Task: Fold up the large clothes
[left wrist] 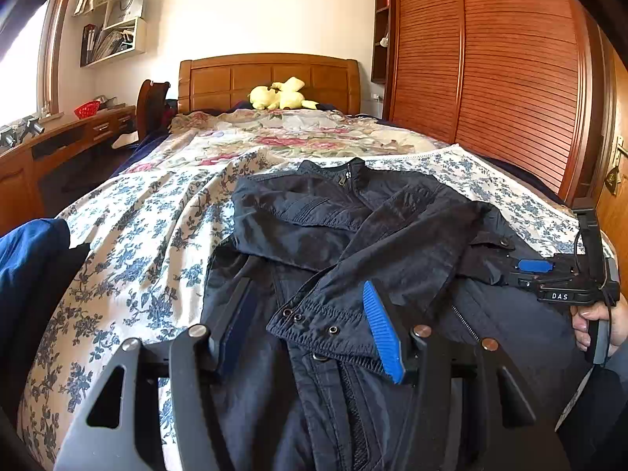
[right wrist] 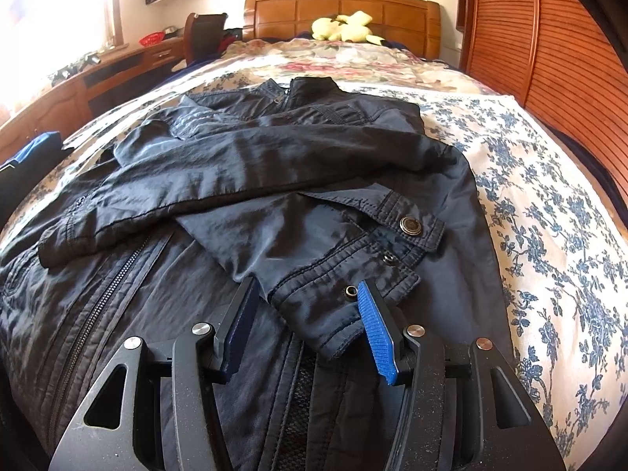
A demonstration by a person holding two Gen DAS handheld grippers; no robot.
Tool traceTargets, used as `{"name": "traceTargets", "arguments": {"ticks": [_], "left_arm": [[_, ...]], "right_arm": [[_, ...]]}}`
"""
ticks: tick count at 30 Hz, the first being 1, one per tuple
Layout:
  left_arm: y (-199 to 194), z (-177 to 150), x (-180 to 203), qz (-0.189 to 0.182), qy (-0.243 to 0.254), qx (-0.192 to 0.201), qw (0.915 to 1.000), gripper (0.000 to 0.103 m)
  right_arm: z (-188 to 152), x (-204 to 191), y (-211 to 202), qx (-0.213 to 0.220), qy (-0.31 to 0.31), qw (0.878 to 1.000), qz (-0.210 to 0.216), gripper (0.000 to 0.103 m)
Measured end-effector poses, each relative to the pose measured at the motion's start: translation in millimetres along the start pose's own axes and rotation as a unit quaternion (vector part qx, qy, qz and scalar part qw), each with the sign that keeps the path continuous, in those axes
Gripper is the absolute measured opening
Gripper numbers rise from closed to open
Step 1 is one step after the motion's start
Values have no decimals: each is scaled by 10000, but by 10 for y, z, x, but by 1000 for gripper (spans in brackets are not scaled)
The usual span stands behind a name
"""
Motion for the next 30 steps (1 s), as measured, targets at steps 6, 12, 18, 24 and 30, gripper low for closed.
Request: {"name": "traceTargets", "arguments": {"ticks": [6, 12, 18, 24, 30], "left_arm": [[-33, -74, -42, 86, -65, -23, 9999, 55], [-209, -184, -113, 192, -241, -13, 9995, 55], [-440, -338, -174, 361, -316, -73, 9988, 55], [-683, -578, -270, 595, -198, -383, 9973, 55], [-913, -751, -393, 575, -308, -663, 9957, 55]], "right_arm": [[-10, -9, 15, -8, -19, 10000, -16, 54], [-12, -1, 26, -15, -43, 10000, -6, 54], [-14, -31, 18, 2, -84, 9999, 77, 54], [-2, -52, -35, 40, -143, 9997, 201, 54], [-30, -36, -210, 44, -186, 9994, 284, 55]]}}
Point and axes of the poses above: each gripper's, at about its wrist camera, not at the fingertips, and y roughly the way its jaws point, x to its right, z to its top, the point moved 4 cm from there along y, roughly the way its jaws point, and after that the axes turned 5 degrees about z, right-handed, at the moved point
